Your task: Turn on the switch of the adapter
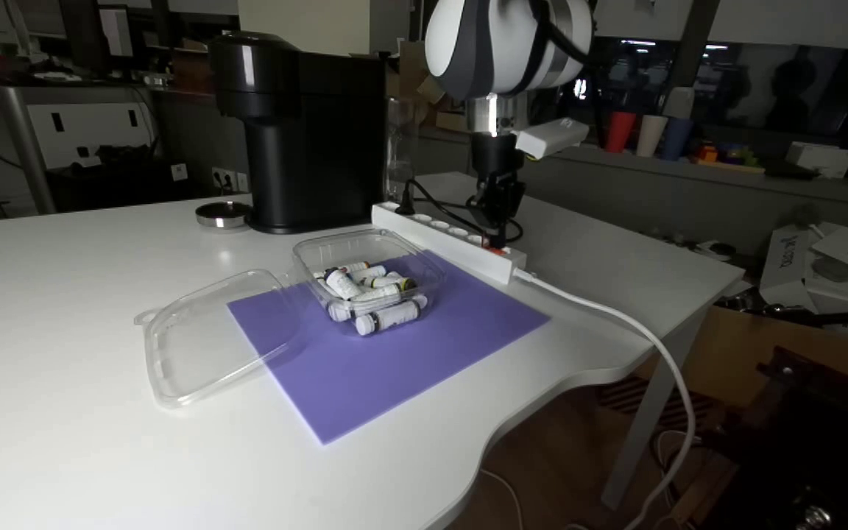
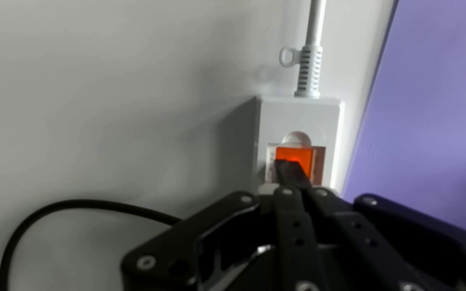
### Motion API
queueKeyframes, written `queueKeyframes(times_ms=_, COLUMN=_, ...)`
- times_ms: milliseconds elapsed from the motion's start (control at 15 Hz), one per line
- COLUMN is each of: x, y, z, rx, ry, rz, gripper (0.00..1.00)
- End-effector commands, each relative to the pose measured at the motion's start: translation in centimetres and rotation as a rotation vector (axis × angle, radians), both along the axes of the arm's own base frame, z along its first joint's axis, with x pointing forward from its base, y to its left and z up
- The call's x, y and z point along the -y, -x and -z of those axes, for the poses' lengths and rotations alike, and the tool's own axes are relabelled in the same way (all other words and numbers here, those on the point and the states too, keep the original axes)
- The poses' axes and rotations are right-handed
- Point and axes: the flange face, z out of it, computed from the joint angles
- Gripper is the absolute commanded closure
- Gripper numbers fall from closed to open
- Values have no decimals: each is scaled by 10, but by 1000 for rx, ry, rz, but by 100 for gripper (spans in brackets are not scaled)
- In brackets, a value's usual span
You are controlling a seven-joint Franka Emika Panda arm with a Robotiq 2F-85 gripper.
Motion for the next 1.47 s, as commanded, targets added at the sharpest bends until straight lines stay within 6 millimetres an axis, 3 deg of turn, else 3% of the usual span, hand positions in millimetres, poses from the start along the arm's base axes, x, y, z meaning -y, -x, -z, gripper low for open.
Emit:
queueKeyframes(times_ms=0, x=-20, y=3, z=22, rx=33, ry=40, rz=85, gripper=100)
queueKeyframes(times_ms=667, x=-35, y=16, z=58, rx=-26, ry=93, rz=188, gripper=100)
queueKeyframes(times_ms=1000, x=-36, y=9, z=18, rx=48, ry=85, rz=153, gripper=100)
queueKeyframes(times_ms=1400, x=-57, y=23, z=-7, rx=30, ry=58, rz=128, gripper=100)
